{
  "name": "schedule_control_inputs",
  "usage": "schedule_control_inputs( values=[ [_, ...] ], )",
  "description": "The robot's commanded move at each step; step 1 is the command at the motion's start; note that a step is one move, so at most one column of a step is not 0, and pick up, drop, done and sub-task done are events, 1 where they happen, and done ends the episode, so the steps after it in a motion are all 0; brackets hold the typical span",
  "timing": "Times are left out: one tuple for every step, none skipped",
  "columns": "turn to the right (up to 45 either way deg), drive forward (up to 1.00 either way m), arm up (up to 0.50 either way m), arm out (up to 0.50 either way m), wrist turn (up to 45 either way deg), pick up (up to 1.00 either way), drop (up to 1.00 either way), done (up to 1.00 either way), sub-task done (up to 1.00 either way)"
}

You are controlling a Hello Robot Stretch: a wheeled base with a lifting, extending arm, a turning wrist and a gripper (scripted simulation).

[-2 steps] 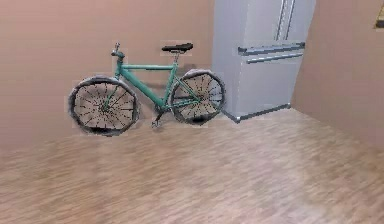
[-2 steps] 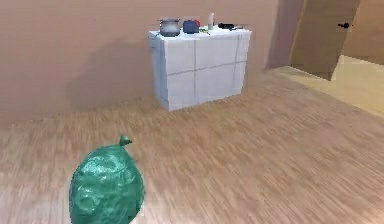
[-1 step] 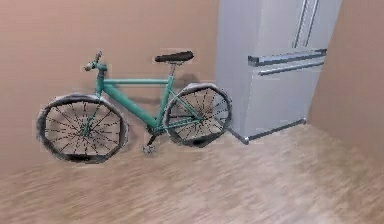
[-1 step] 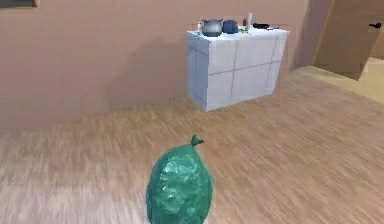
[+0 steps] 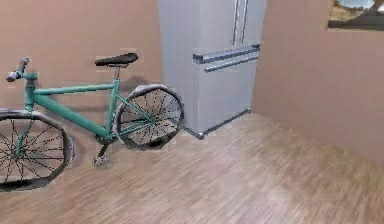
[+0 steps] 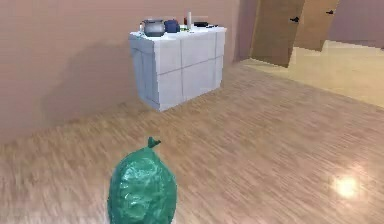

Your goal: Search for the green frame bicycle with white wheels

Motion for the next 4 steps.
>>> schedule_control_inputs(
  values=[
    [0.0, 0.5, 0.0, 0.0, 0.0, 0.0, 0.0, 0.0, 0.0],
    [24.0, 0.0, 0.0, 0.0, 0.0, 0.0, 0.0, 0.0, 0.0],
    [0.0, 1.0, 0.0, 0.0, 0.0, 0.0, 0.0, 0.0, 0.0],
    [3.0, 0.0, 0.0, 0.0, 0.0, 0.0, 0.0, 0.0, 0.0]
  ],
)
